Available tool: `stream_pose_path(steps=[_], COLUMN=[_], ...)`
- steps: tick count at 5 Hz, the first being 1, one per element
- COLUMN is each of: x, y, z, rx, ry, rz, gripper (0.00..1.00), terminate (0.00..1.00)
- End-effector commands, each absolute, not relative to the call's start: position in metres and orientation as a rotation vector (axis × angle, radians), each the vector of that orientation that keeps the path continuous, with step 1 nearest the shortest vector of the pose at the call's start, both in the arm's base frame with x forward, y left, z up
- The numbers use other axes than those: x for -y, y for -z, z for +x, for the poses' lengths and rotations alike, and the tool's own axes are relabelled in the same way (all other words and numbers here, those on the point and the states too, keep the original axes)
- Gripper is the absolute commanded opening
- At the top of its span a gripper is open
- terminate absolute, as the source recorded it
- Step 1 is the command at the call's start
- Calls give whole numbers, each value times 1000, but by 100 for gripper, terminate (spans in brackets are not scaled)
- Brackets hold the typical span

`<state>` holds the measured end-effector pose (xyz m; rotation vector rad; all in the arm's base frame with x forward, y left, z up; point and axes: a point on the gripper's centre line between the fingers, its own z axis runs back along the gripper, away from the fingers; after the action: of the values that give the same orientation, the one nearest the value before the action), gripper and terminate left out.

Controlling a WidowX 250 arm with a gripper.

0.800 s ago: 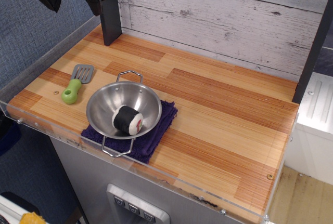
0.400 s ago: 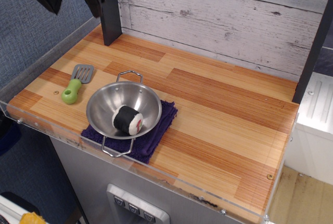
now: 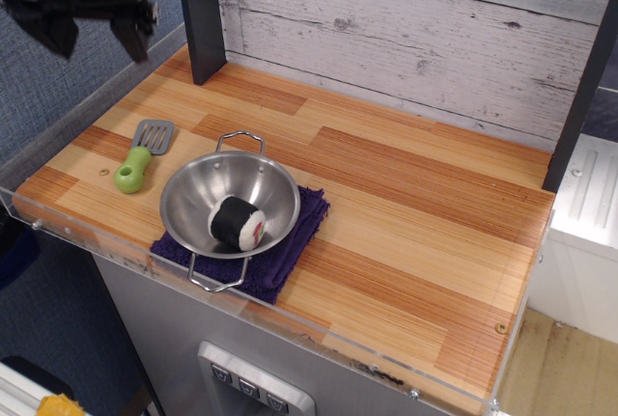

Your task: Move the spatula to the counter on the right of the blue towel.

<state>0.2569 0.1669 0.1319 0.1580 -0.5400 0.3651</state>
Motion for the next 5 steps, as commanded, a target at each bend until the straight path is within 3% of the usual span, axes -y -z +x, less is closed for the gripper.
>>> stream_pose_path(steps=[1, 3, 5], x=[-189, -182, -170], y=[-115, -66, -41], z=[244, 258, 269], rx=[516, 451, 383], ry=[-397, -404, -397], rz=[195, 187, 152], gripper=[100, 100, 100], terminate=[0, 0, 0])
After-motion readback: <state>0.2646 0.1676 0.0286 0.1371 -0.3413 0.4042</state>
